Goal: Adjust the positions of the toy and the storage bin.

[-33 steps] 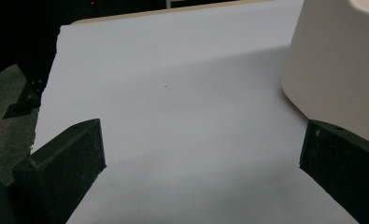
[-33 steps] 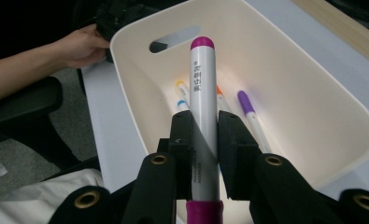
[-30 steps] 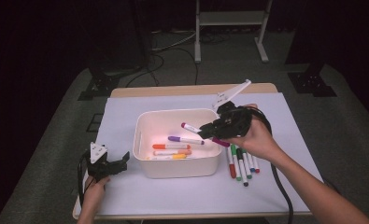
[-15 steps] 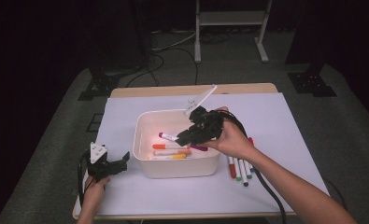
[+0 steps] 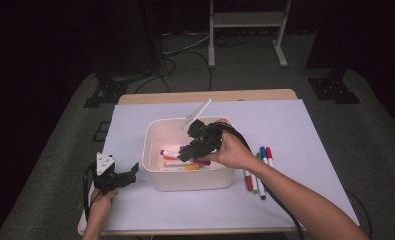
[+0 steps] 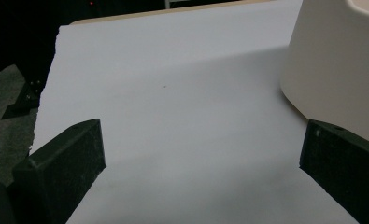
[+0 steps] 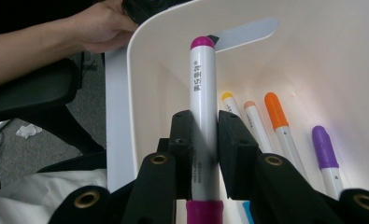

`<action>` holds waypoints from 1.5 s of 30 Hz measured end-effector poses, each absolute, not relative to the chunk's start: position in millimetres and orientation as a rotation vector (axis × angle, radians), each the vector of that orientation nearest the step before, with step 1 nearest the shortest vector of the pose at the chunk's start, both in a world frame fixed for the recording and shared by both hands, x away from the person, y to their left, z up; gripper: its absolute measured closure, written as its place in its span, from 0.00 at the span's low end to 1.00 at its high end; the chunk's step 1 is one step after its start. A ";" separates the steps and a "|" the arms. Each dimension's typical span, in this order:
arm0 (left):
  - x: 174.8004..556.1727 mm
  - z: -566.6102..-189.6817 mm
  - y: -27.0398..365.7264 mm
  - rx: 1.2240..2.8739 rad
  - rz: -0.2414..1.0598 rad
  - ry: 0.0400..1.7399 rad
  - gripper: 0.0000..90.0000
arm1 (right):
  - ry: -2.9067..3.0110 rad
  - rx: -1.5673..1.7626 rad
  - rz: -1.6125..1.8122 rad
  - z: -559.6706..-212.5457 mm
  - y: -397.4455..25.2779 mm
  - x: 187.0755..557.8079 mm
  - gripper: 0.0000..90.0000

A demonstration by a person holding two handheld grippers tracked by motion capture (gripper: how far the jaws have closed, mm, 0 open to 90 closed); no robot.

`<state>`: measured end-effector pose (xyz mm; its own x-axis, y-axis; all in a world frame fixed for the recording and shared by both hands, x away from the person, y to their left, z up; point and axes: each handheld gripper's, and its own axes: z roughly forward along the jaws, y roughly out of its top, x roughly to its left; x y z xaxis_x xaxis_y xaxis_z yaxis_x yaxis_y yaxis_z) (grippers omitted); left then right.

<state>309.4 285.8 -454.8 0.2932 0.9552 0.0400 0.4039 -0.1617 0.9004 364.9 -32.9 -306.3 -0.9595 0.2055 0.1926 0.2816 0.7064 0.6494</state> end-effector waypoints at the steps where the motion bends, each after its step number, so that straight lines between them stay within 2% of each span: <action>1: 309.4 -454.8 285.8 1.723 0.827 1.242 0.00 | -2.803 -0.397 -1.089 -308.3 -31.1 366.2 0.84; 25: 309.5 -454.8 286.2 1.719 0.822 1.244 0.00 | -2.890 -0.305 -0.875 -340.3 -1.1 374.0 0.84; 31: 309.6 -454.8 286.3 1.718 0.822 1.243 0.00 | -2.908 -0.300 -0.834 -344.6 2.6 374.5 0.81; 39: 309.4 -454.8 286.1 1.717 0.822 1.243 0.00 | -2.916 -0.319 -0.859 -340.3 -0.9 373.4 0.77; 45: 309.4 -454.8 286.4 1.718 0.820 1.244 0.00 | -2.907 -0.339 -0.940 -323.3 -15.4 368.8 0.73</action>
<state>309.4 286.4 -454.8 0.2931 0.9556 0.0317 0.4053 -0.1542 0.9011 368.8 -15.4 -323.3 -0.9734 0.1878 0.1309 0.2289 0.7890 0.5702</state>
